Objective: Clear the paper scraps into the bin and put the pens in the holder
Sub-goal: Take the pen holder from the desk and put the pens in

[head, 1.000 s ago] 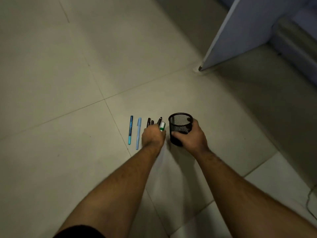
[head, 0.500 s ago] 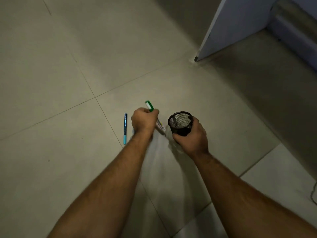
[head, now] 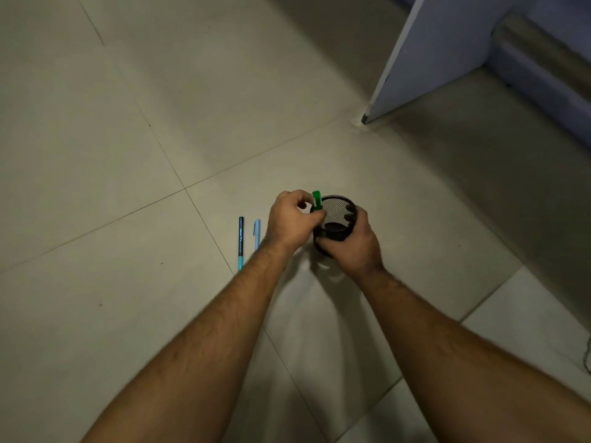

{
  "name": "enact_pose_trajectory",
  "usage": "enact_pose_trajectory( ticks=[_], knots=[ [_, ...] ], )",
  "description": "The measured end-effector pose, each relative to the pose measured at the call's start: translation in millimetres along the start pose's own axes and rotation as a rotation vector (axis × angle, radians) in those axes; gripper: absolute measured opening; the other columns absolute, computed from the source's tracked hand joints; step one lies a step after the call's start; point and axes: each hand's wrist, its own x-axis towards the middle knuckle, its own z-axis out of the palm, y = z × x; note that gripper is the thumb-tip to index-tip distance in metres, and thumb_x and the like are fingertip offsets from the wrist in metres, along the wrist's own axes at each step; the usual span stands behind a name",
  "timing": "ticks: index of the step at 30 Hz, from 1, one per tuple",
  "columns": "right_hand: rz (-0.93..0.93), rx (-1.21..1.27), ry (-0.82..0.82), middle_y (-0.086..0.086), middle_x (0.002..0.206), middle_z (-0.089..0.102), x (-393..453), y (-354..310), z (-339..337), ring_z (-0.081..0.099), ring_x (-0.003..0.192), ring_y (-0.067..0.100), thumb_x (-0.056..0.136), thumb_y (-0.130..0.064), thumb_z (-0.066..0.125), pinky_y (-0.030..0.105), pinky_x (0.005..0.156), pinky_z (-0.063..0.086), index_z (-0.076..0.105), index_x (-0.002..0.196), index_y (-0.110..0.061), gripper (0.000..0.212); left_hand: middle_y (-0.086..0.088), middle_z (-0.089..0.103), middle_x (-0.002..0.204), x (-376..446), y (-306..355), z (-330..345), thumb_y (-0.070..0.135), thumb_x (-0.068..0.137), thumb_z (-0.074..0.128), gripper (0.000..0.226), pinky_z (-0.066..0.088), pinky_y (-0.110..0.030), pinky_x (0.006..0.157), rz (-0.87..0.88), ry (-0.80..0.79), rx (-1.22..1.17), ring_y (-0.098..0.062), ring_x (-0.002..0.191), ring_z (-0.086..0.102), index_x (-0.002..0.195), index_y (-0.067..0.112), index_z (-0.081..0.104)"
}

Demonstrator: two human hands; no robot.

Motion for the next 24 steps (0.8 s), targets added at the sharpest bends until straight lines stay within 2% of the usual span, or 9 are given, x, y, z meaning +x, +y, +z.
enact_pose_trajectory(
  ticks=[2,4,5,7,10,15,19,22,24],
  knots=[
    [0.014,0.036,0.007,-0.001,0.125,0.064,0.3,-0.5,-0.3,0.062,0.111,0.020,0.061,-0.039,0.087,0.027,0.089,0.050,0.045,0.131,-0.025,0.083,0.004,0.052,0.098,1.9,-7.4,-7.2,0.023,0.073,0.081,0.036,0.040,-0.015,0.067,-0.026,-0.018,-0.054,-0.007,0.082,0.051,0.106,0.021,0.068],
    [0.037,0.068,0.010,-0.001,0.126,0.062,-1.0,2.1,-2.3,0.060,0.112,0.019,0.061,-0.036,0.088,0.024,0.090,0.047,0.044,0.132,-0.024,0.084,0.003,0.053,0.093,4.1,-19.6,-21.1,0.015,0.074,0.077,0.033,0.044,-0.023,0.066,-0.084,0.001,-0.170,-0.012,0.076,0.051,0.106,0.022,0.067],
    [0.047,0.082,0.012,-0.001,0.126,0.062,-2.6,4.4,-3.7,0.060,0.111,0.018,0.062,-0.034,0.089,0.023,0.089,0.045,0.044,0.133,-0.024,0.085,0.002,0.055,0.087,5.1,-29.7,-27.7,0.011,0.076,0.073,0.028,0.045,-0.024,0.065,-0.106,0.020,-0.141,-0.013,0.073,0.053,0.102,0.021,0.067],
    [0.051,0.098,0.006,-0.003,0.123,0.061,-6.6,7.9,-5.9,0.058,0.104,0.014,0.064,-0.030,0.089,0.021,0.086,0.043,0.044,0.134,-0.023,0.084,0.002,0.062,0.079,5.5,-51.3,-36.7,0.015,0.077,0.069,0.017,0.046,-0.023,0.064,-0.156,0.009,0.110,-0.017,0.072,0.059,0.094,0.020,0.068],
    [0.033,0.096,-0.027,-0.005,0.121,0.062,-10.0,12.3,-5.0,0.060,0.101,0.013,0.062,-0.032,0.088,0.025,0.087,0.047,0.044,0.134,-0.028,0.085,-0.005,0.070,0.089,-7.0,-72.7,-28.0,0.029,0.080,0.069,0.018,0.049,-0.025,0.070,-0.190,-0.044,0.478,-0.024,0.085,0.065,0.093,0.016,0.070],
    [0.042,0.085,-0.012,-0.003,0.125,0.063,-9.6,12.5,-2.0,0.061,0.106,0.016,0.062,-0.032,0.088,0.026,0.091,0.048,0.045,0.134,-0.025,0.084,-0.008,0.068,0.095,-12.0,-66.9,1.6,0.036,0.088,0.064,0.026,0.051,-0.034,0.070,-0.119,-0.026,0.683,-0.028,0.088,0.064,0.097,0.012,0.065],
    [0.045,0.055,-0.012,0.000,0.126,0.063,-10.5,15.2,0.4,0.061,0.112,0.020,0.060,-0.036,0.087,0.029,0.094,0.050,0.046,0.133,-0.024,0.084,-0.012,0.069,0.105,-4.7,-55.7,18.3,0.018,0.089,0.059,0.020,0.055,-0.036,0.076,-0.138,-0.064,0.820,-0.030,0.095,0.067,0.106,0.008,0.066],
    [0.072,0.049,-0.013,-0.001,0.126,0.063,-10.1,19.0,-0.4,0.061,0.112,0.020,0.060,-0.038,0.086,0.030,0.094,0.051,0.046,0.132,-0.025,0.084,-0.012,0.069,0.104,-7.0,-50.8,26.2,0.015,0.090,0.059,0.018,0.055,-0.035,0.076,-0.174,-0.078,0.824,-0.028,0.093,0.068,0.104,0.007,0.067],
    [0.084,0.059,-0.009,-0.001,0.125,0.063,-9.6,20.7,-1.0,0.061,0.112,0.020,0.059,-0.038,0.086,0.030,0.093,0.051,0.046,0.132,-0.026,0.084,-0.011,0.070,0.098,-7.6,-48.6,25.2,0.019,0.087,0.063,0.019,0.052,-0.032,0.070,-0.214,-0.034,0.723,-0.028,0.090,0.068,0.099,0.006,0.068]
  ],
)
